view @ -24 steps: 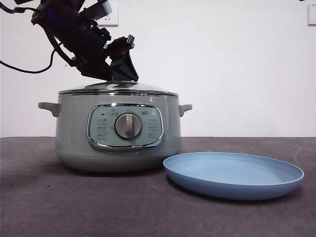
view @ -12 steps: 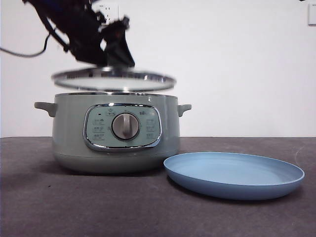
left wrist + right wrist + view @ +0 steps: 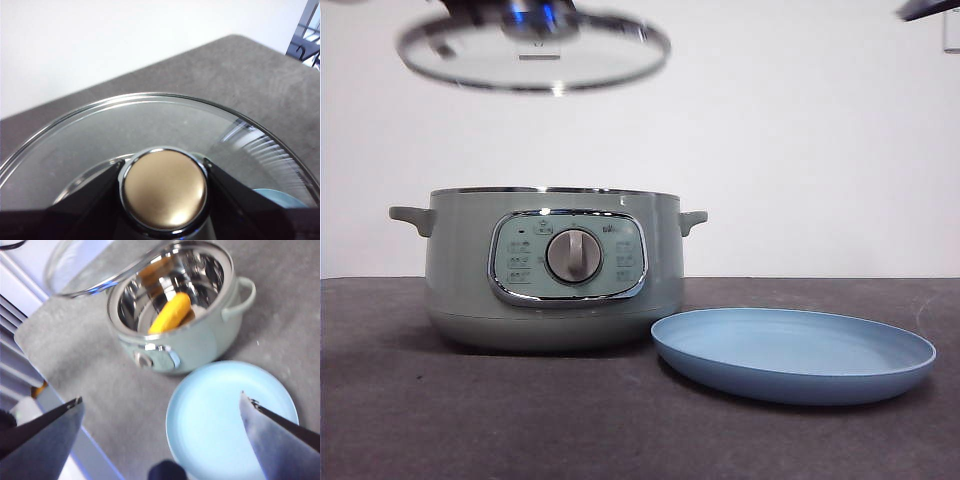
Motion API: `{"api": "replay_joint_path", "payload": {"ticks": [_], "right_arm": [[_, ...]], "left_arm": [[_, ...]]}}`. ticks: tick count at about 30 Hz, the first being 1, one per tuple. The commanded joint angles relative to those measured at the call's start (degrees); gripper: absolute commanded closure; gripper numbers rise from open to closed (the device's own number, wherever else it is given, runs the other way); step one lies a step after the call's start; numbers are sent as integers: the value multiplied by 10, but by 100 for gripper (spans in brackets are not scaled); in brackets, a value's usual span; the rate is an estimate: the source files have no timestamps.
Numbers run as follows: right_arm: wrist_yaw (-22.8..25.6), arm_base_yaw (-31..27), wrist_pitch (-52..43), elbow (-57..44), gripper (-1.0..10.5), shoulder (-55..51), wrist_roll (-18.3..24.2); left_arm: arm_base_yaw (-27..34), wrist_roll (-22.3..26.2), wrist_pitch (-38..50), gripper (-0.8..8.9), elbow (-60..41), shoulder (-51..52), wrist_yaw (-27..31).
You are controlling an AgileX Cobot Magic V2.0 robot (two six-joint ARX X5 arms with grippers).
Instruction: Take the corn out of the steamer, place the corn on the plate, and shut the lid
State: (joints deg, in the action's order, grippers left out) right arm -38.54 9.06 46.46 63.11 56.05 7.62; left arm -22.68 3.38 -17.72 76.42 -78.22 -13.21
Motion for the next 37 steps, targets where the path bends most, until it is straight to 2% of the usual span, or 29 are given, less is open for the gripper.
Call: {"api": "replay_joint_path", "payload": {"ticks": [1,5,9,13,17,25,30,37], "right_arm": [[0,24,-60,1,383,23,-56],[26,67,-156,2,383,66,-115],[79,126,-196,20,383,128,-141],[129,179,-195,77,383,215,-142],[179,224,-187,163,384,313,-143],[289,283,-91,386,384,518,-125],[342,310,-73,501,388,638,-121],[393,318,-80,526,415,736,-121]], "left_arm": [[-1,-3,-10,822,13,73,-4],[0,-2,-73,822,13,155,-3],[0,-3,-132,822,13,225,-1],[-1,-3,-197,822,13,287,28],[-1,-3,-259,822,13,332,31],[-1,-4,-341,822,13,390,42],[-1,-4,-377,822,13,414,42],[-1,-3,-395,822,13,419,41]]}}
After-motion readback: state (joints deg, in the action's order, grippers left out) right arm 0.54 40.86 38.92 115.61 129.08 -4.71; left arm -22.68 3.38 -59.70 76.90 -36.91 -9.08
